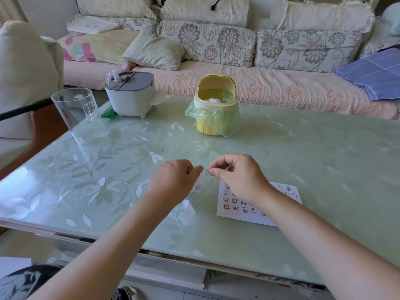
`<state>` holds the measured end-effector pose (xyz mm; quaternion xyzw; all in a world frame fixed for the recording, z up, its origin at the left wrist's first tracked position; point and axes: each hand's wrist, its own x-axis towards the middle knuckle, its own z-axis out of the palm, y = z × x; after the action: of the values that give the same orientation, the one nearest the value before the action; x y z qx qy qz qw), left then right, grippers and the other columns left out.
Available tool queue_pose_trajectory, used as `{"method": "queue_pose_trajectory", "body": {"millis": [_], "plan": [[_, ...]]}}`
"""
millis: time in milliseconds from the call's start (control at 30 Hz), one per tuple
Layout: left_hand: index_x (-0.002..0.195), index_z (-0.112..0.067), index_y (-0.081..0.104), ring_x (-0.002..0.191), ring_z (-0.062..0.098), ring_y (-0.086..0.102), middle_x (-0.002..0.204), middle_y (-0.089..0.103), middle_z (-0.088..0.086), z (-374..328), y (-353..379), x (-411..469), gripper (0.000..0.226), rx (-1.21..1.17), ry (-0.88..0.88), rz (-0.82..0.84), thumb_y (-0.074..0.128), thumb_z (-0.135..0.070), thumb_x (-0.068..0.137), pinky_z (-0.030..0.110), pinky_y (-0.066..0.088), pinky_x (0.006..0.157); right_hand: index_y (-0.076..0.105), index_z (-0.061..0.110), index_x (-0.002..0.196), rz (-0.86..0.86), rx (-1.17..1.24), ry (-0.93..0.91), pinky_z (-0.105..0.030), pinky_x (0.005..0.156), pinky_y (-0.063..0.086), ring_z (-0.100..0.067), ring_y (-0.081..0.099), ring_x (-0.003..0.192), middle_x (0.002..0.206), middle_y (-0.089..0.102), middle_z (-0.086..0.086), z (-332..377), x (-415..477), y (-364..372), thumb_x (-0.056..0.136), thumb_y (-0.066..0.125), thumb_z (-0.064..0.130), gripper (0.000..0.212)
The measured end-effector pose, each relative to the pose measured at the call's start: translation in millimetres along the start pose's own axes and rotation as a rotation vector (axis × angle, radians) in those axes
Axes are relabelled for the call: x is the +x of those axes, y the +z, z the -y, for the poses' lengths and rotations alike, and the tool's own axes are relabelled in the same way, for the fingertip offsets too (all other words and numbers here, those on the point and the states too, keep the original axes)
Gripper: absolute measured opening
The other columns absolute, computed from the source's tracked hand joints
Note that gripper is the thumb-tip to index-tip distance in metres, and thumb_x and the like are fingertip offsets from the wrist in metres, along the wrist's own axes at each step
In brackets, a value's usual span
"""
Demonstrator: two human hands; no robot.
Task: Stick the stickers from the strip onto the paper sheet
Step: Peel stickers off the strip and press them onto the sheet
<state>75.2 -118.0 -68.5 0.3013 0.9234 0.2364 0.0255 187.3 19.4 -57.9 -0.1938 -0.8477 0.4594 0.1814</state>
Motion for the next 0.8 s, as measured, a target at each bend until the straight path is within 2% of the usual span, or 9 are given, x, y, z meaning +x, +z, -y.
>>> {"method": "queue_pose_trajectory", "body": {"millis": [100,200,300,400,500,600,700,800], "plan": [[0.079,-0.024,0.058,0.072,0.013,0.055,0.076,0.058,-0.009,-7.1,1.5,0.2,0.037,0.014,0.072,-0.046,0.049,-0.057,0.092,0.027,0.036,0.054,0.075,0.023,0.086,-0.036,0.056,0.028,-0.011,0.061,0.043,0.004,0.054,0.054,0.067,0.068,0.014,-2.6,-1.2,-8.8,0.084,0.080,0.016,0.009],[0.089,-0.025,0.059,0.084,0.014,0.053,0.088,0.056,-0.009,-12.8,6.2,0.7,0.028,0.006,0.191,-0.124,0.055,-0.052,0.091,0.030,0.043,0.062,0.070,0.032,0.106,0.001,0.070,0.109,-0.012,0.065,0.045,0.006,0.056,0.056,0.078,0.074,0.005,-6.9,-4.4,-18.1,0.081,0.083,0.022,0.029],[0.095,-0.023,0.061,0.088,0.016,0.053,0.091,0.055,-0.007,-21.1,13.7,-1.5,0.021,-0.014,0.317,-0.135,0.060,-0.043,0.091,0.033,0.047,0.067,0.075,0.031,0.092,-0.032,0.003,0.172,-0.015,0.065,0.044,0.009,0.056,0.053,0.071,0.070,0.013,-15.0,-6.7,-28.0,0.080,0.084,0.025,0.016],[0.099,-0.022,0.061,0.092,0.016,0.052,0.094,0.055,-0.007,-34.7,22.1,-6.1,0.016,-0.035,0.437,-0.095,0.060,-0.036,0.091,0.030,0.043,0.070,0.076,0.028,0.081,-0.038,-0.037,0.231,-0.017,0.056,0.041,0.005,0.053,0.047,0.056,0.064,0.019,-25.0,-12.1,-39.7,0.083,0.081,0.026,0.005],[0.105,-0.023,0.061,0.098,0.017,0.052,0.100,0.057,-0.007,-48.7,34.3,-11.2,0.017,-0.007,0.544,-0.021,0.058,-0.034,0.092,0.030,0.043,0.077,0.075,0.026,0.080,-0.052,-0.061,0.293,-0.016,0.043,0.038,-0.006,0.055,0.049,0.057,0.062,0.013,-33.1,-21.5,-55.0,0.087,0.076,0.023,0.008],[0.112,-0.025,0.061,0.104,0.016,0.051,0.107,0.058,-0.007,-62.0,49.4,-16.4,0.021,0.008,0.587,0.033,0.056,-0.033,0.094,0.025,0.034,0.074,0.074,0.024,0.079,-0.079,-0.067,0.365,-0.019,0.045,0.041,-0.013,0.057,0.051,0.062,0.065,0.005,-43.3,-34.1,-72.7,0.087,0.073,0.022,0.008],[0.120,-0.026,0.061,0.110,0.016,0.050,0.116,0.058,-0.008,-75.2,65.8,-21.0,0.027,0.017,0.653,0.093,0.055,-0.035,0.095,0.025,0.035,0.077,0.075,0.020,0.080,-0.102,-0.054,0.430,-0.018,0.047,0.043,-0.012,0.056,0.047,0.066,0.069,0.001,-53.0,-47.4,-91.0,0.086,0.074,0.018,0.006],[0.126,-0.026,0.061,0.116,0.015,0.049,0.125,0.057,-0.010,-86.7,80.5,-24.6,0.034,0.003,0.724,0.186,0.056,-0.036,0.094,0.031,0.044,0.090,0.075,0.012,0.085,-0.098,-0.059,0.488,-0.012,0.040,0.037,-0.006,0.052,0.043,0.057,0.064,0.008,-62.1,-61.4,-107.6,0.088,0.073,0.015,0.005]]}}
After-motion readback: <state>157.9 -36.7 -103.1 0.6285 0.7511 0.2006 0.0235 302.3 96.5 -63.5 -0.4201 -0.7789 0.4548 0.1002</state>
